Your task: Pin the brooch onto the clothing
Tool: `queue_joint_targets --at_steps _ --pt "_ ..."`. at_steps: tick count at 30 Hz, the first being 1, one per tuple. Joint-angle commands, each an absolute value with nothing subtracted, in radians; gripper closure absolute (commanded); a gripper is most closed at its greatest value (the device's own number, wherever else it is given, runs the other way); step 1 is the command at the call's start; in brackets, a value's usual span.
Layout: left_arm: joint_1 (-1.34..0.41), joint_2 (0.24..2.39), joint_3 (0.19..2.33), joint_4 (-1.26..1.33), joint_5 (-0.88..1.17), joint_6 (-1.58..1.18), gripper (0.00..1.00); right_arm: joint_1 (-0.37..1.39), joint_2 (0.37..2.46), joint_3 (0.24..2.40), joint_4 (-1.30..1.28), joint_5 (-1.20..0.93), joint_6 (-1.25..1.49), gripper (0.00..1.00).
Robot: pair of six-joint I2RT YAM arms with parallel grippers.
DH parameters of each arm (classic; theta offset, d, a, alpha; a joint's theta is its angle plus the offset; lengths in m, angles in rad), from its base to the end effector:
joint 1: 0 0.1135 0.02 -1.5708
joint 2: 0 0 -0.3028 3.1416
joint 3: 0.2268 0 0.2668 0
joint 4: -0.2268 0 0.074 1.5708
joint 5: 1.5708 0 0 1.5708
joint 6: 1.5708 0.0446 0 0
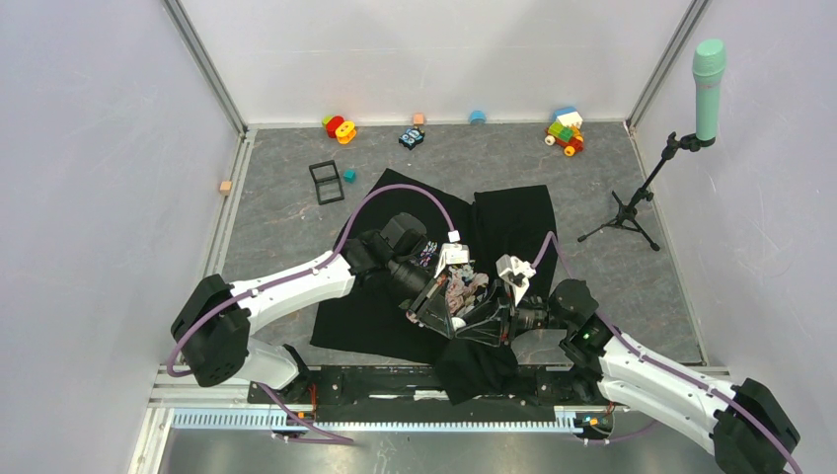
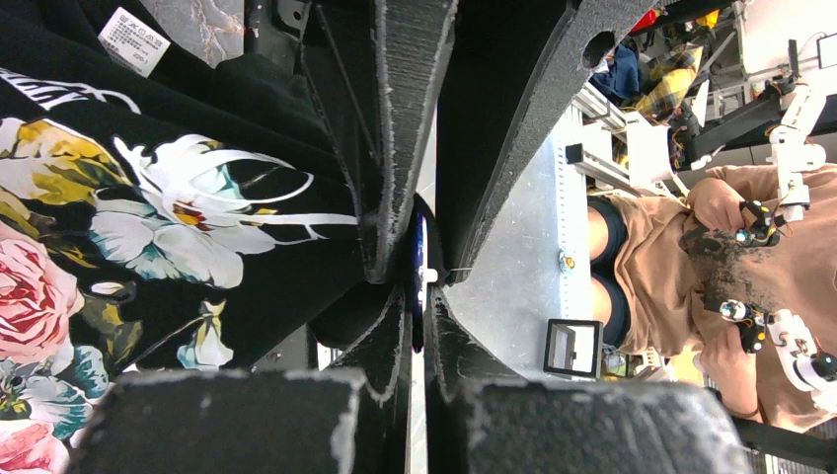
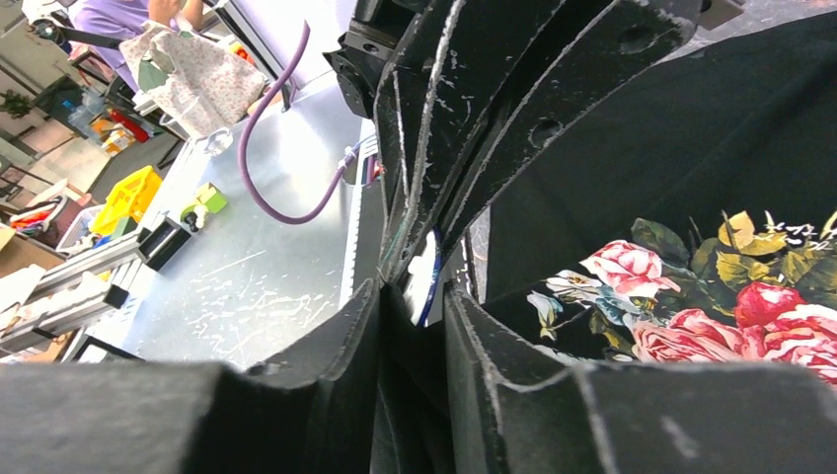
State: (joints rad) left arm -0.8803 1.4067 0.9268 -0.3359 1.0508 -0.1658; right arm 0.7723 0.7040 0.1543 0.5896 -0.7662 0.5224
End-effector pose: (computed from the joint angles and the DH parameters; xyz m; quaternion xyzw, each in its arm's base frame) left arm 0.1579 -0.2519 0.2754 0.4544 0.6888 -0.5632 0.0433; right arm 0.0846 0.1256 0.2291 -0.3475 0.6040 0.6099 0.3773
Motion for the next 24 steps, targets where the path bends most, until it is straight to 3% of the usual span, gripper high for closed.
queue_joint_targets --at_steps 1,11,24 --pt "-0.879 1.379 0.965 -0.322 1.109 -0.152 0.98 0.778 0.708 0.144 0.633 -0.749 0.519 0.69" --pt "-0.891 1.348 0.95 -0.321 1.158 -0.12 0.98 0.779 0.731 0.127 0.735 -0.811 0.573 0.85" --pt "-0.908 1.343 0.945 -0.327 1.152 -0.114 0.98 0.779 0.832 0.21 0.597 -0.78 0.549 0.97"
